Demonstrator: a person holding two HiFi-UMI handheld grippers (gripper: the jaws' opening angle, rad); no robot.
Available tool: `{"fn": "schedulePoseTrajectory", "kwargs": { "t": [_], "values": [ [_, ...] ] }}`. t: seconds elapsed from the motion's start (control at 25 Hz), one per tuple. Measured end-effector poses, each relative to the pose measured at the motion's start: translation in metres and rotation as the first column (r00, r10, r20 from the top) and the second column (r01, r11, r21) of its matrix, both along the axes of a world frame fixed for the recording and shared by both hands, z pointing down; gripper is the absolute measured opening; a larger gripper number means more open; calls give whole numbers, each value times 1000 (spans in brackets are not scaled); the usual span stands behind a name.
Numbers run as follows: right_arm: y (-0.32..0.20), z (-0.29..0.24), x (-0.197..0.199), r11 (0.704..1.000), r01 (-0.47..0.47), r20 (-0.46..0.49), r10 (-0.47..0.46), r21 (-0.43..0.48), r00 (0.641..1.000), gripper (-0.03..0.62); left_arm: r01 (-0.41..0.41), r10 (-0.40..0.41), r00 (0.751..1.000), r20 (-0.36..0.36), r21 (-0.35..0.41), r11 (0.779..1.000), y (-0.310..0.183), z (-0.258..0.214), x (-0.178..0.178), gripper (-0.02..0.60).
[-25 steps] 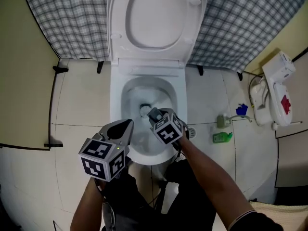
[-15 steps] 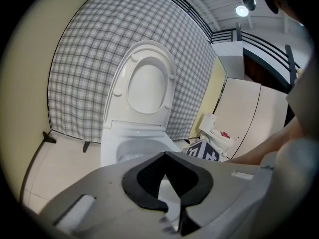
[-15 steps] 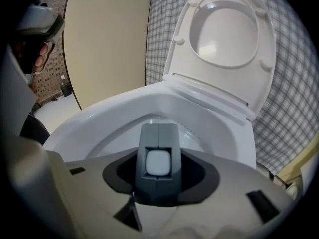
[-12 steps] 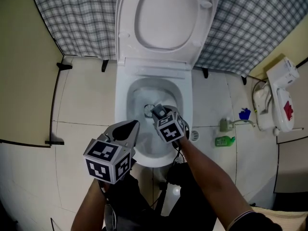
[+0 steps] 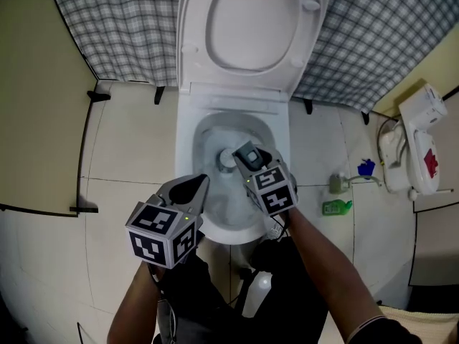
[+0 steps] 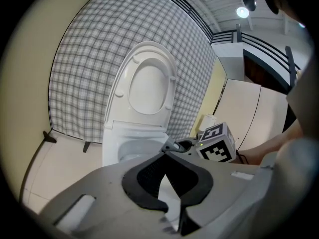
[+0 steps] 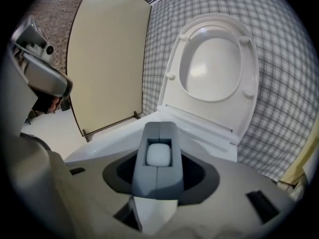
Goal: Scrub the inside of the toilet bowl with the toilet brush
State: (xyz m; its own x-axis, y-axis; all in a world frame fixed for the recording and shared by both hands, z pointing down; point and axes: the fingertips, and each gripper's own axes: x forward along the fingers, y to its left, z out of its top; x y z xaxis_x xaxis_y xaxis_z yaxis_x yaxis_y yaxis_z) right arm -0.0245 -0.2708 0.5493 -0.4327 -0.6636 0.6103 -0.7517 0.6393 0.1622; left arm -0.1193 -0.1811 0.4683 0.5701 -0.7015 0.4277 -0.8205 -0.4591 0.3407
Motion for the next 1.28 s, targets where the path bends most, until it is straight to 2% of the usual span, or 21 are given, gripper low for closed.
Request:
{"fn": "schedulePoseTrajectory", "kwargs": {
  "t": [0.2,0.6,0.88,1.04,1.28],
  "values": [
    [9,-51,8,996,5,21,-7,91,1000,202,-9,8,1000,10,34,999,2,-16,3,9],
    [38,-112,52,993,-62,124,49,103,991,202,-48,45,998,40,85,995,14,-48,30,9],
    [70,-191,96,982,-122,255,83,142,963,202,-96,89,993,78,92,991,25,-80,68,9],
    [87,-215,129,963,-183,304,118,196,945,202,-136,129,989,66,118,984,28,-72,91,10],
    [119,-257,204,915,-298,303,211,274,929,202,-219,213,976,52,144,965,43,-83,145,10]
  ]
}}
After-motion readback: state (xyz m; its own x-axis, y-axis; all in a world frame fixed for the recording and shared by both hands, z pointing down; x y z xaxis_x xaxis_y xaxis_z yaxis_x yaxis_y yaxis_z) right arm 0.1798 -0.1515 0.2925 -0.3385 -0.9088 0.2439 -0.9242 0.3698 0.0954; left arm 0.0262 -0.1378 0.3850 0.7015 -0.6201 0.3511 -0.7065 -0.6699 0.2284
